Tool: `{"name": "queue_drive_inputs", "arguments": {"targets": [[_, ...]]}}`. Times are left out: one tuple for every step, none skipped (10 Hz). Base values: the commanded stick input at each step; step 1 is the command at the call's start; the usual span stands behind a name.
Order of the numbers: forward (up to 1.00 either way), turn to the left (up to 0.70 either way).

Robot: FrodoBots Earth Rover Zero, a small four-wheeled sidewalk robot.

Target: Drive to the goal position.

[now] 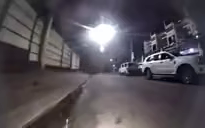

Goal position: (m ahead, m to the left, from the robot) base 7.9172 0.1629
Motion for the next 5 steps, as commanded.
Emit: {"name": "queue_drive_inputs", "arguments": {"targets": [[0.70, 0.00], [0.70, 0.00], [0.70, 0.00], [0.70, 0.00], [0.70, 0.00]]}}
